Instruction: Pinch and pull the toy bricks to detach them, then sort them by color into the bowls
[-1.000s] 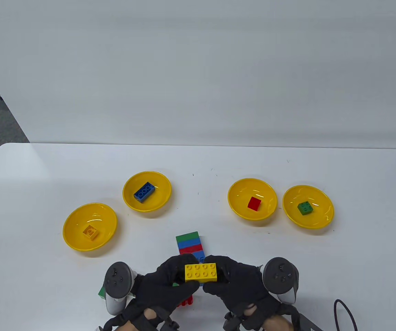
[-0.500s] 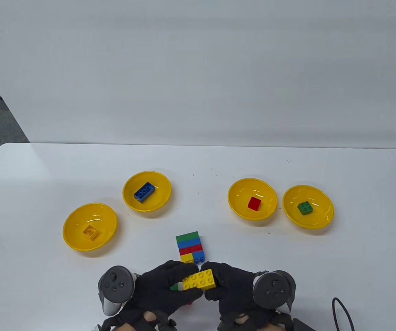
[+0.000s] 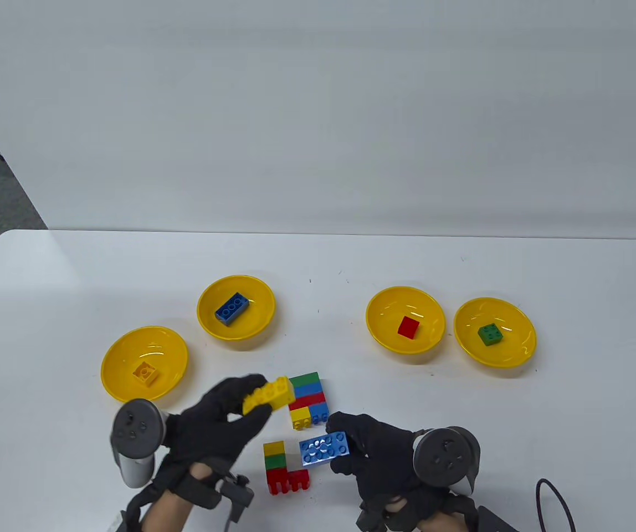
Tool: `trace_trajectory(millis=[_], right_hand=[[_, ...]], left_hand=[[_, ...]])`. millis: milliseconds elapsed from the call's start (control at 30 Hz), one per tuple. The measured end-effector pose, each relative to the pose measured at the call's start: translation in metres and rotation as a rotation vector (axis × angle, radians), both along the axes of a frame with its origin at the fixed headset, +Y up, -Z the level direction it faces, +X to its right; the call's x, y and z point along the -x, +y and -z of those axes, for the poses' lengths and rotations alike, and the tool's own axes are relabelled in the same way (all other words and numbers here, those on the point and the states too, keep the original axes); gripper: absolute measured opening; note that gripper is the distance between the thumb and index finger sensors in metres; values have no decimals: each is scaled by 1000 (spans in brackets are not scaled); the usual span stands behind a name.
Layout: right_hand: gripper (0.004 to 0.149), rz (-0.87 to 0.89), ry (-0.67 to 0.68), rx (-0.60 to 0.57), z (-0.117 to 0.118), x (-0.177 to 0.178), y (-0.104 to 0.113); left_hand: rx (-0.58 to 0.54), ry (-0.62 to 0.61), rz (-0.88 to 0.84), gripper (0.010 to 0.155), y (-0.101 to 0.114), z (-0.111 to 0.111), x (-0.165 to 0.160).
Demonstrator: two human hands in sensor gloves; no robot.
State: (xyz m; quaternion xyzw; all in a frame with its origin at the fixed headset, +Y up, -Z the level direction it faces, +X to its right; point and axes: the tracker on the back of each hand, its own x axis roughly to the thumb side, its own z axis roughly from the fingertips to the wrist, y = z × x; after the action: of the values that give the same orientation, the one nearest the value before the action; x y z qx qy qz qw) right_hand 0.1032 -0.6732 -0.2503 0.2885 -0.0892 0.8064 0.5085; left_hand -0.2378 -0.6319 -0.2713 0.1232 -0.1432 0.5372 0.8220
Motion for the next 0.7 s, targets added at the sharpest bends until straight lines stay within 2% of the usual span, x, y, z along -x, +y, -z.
trace_trajectory(millis=[33,67,133,233,300,400,567,700], right_hand=[[63,8,-2,9,1,-3,0],[63,19,-12,22,3,-7,0],[63,24,-26,21,4,-13,1],[63,19,-39,8,5,-18,2],[63,15,-42,7,6,-20,2],[62,8,-44,13,8,-19,0],[62,-24,-43,7,7,-15,-4],[62,-26,-42,0,5,-14,-3]], left_hand=[[-22,66,67,66,9,3,12],[-44,202,176,67,16,10,29],[-17,379,303,67,18,23,54],[70,541,440,67,-8,38,86],[118,635,459,67,-36,44,102],[238,630,571,67,-59,50,116],[271,707,646,67,-70,51,125],[293,723,626,67,-77,50,130]])
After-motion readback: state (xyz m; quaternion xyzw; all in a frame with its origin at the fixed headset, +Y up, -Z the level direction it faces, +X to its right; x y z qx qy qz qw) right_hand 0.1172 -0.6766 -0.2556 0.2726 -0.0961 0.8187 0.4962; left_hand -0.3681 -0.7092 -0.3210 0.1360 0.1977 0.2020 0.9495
